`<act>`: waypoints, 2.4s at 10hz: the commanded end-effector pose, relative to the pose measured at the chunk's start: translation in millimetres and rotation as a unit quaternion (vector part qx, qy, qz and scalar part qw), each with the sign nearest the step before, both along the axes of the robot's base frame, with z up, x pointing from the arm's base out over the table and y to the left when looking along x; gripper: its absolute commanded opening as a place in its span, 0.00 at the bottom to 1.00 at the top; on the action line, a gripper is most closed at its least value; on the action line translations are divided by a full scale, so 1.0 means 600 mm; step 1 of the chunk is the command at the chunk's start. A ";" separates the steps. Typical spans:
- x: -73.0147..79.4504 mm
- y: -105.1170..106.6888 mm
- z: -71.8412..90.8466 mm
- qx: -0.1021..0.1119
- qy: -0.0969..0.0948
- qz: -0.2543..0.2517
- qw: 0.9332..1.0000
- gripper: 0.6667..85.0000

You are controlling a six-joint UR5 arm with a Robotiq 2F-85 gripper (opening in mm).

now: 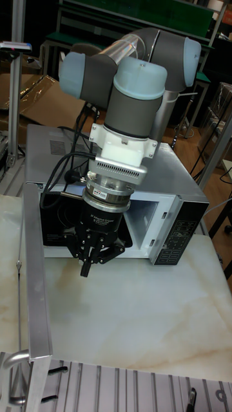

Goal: Close the microwave door

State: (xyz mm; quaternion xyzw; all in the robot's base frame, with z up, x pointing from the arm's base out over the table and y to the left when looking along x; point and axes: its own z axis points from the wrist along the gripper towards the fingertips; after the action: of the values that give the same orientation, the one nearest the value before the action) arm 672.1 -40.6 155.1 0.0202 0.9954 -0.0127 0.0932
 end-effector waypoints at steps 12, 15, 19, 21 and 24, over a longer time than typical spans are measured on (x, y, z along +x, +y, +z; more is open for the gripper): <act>-0.038 -0.097 0.162 -0.007 0.078 0.064 0.995 0.00; -0.037 -0.145 0.195 -0.011 0.093 0.089 0.992 0.00; -0.035 -0.186 0.212 -0.024 0.100 0.112 0.988 0.00; -0.032 -0.204 0.216 -0.037 0.100 0.124 0.987 0.00; -0.028 -0.233 0.222 -0.057 0.100 0.147 0.982 0.00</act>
State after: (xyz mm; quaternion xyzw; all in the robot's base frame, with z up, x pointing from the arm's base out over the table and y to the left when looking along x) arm 653.3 -167.7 283.6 -0.1122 0.9924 -0.0494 -0.0068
